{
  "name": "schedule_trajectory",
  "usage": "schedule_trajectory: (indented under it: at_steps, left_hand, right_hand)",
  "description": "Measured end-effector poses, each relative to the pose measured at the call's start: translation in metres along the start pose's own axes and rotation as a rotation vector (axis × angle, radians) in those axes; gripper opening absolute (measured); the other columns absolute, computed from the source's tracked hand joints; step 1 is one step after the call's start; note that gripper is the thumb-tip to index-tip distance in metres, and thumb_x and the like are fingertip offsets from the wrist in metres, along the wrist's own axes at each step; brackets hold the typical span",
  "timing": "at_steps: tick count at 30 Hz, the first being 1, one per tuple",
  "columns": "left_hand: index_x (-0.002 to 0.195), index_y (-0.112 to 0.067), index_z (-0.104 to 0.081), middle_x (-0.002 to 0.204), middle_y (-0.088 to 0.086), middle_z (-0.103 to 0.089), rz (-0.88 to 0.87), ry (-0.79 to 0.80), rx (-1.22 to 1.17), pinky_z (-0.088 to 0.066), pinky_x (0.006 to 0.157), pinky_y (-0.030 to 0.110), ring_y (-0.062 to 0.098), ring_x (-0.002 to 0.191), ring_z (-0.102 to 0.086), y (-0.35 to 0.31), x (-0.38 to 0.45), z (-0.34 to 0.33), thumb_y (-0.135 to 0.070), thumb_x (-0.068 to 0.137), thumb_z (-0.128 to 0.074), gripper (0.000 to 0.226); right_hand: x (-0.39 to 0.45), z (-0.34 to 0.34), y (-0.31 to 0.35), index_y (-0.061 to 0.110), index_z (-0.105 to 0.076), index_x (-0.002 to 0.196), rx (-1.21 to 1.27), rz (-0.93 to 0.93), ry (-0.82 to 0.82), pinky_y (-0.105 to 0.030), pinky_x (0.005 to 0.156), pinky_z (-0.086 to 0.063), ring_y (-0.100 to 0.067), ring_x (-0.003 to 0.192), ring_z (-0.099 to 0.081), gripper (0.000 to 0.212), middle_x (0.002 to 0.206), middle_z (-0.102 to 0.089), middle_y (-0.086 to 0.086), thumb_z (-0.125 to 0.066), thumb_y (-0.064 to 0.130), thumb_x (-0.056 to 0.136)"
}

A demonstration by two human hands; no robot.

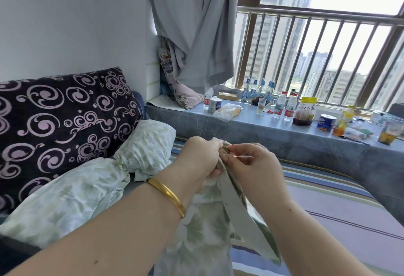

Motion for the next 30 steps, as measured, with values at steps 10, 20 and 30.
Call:
schedule_trajectory:
  at_steps: [10,20,30]
  left_hand:
    - [0.103,0.001,-0.064,0.105,0.028,-0.067,-0.131,0.022,0.147,-0.054,0.094,0.054,0.043,0.099,-0.067,-0.004,-0.002,-0.005,-0.020,0.100,-0.049,0.027]
    - [0.114,-0.008,-0.068,0.112,0.012,-0.072,-0.428,0.134,0.341,-0.047,0.103,0.046,0.027,0.111,-0.065,-0.015,-0.014,-0.007,-0.017,0.104,-0.039,0.032]
    - [0.125,-0.011,-0.063,0.115,0.004,-0.071,-0.560,0.267,0.452,-0.046,0.103,0.028,0.015,0.112,-0.064,-0.017,-0.019,-0.010,-0.011,0.106,-0.038,0.031]
  right_hand:
    - [0.011,0.004,-0.007,0.013,-0.075,0.079,0.302,-0.194,0.116,-0.026,0.057,-0.055,-0.013,0.059,-0.066,0.020,0.072,-0.076,-0.006,-0.082,0.032,0.077]
    - [0.024,0.013,-0.001,0.018,-0.063,0.077,0.078,-0.072,0.186,-0.032,0.059,-0.042,-0.008,0.053,-0.050,0.058,0.055,-0.059,0.010,-0.077,0.069,0.053]
    - [0.031,0.024,0.011,0.025,-0.046,0.074,-0.365,0.190,0.408,-0.017,0.049,-0.039,-0.003,0.046,-0.045,0.034,0.052,-0.058,0.014,-0.057,0.054,0.089]
Point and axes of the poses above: each hand's wrist, its own x-axis towards the middle knuckle, its own z-axis out of the back of the hand, y = z × x, the point moved 5 cm from there along x, towards the middle knuckle
